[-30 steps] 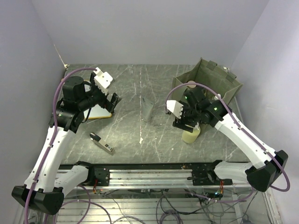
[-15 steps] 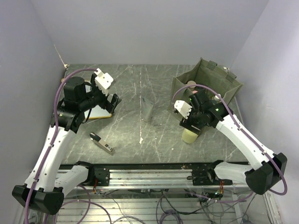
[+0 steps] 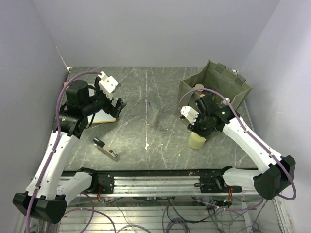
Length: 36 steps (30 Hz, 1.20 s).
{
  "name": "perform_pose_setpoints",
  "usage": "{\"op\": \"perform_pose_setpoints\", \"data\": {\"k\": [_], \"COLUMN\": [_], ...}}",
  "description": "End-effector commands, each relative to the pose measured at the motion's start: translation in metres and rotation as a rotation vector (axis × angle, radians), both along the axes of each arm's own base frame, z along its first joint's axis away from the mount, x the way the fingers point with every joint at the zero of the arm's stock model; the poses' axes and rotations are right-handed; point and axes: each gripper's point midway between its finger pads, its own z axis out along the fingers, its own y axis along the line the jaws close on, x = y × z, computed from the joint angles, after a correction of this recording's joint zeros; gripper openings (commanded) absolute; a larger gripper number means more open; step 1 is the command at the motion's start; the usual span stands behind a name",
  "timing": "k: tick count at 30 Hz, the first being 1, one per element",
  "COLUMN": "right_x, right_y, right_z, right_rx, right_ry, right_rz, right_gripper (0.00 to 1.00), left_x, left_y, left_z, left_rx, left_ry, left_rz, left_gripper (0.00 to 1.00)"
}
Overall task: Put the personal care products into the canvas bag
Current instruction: Pick up the care product from the center of the board.
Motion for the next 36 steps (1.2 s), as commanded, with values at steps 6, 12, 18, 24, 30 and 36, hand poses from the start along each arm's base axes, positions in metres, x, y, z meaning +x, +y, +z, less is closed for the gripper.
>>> {"op": "perform_pose_setpoints", "data": {"k": [6,12,18,24,30,36], "right_x": [-0.011,-0.015,-0.006,-0.001,0.003,0.004], "right_y": [0.032,0.047,0.044,0.048,0.063,0.073], "right_z": [0.008,0.009,0.004,0.012,0.044,0.063], "right_rx": [0.145,0.192,0.162,0.182,0.266,0.314], "right_ry": [0.057,0.097,0.074,0.047,-0.021,-0.028], "right_rz": [0.181,0.272,0.269,0.273,0.314,0.339], "right_gripper": [0.29,0.25,0.21,0.10,0.00,0.00], "left_x": [-0.006,-0.007,-0.008,-0.007,-0.007,-0.008], "left_y": [-0.003,-0.003,-0.004,-0.005,-0.006,-0.006], "left_z": [0.009,0.008,0.007,0.006,0.005,0.005], "left_rx": [-0.014,-0.012,-0.010,-0.007,-0.006,0.000], "left_ry": [-0.038,-0.037,-0.033,-0.030,-0.030,-0.036], "left_rz": [-0.039,-0.047,-0.056,-0.062,-0.068,-0.073], "left_gripper": [0.98,0.98,0.98,0.98,0.97,0.97]}}
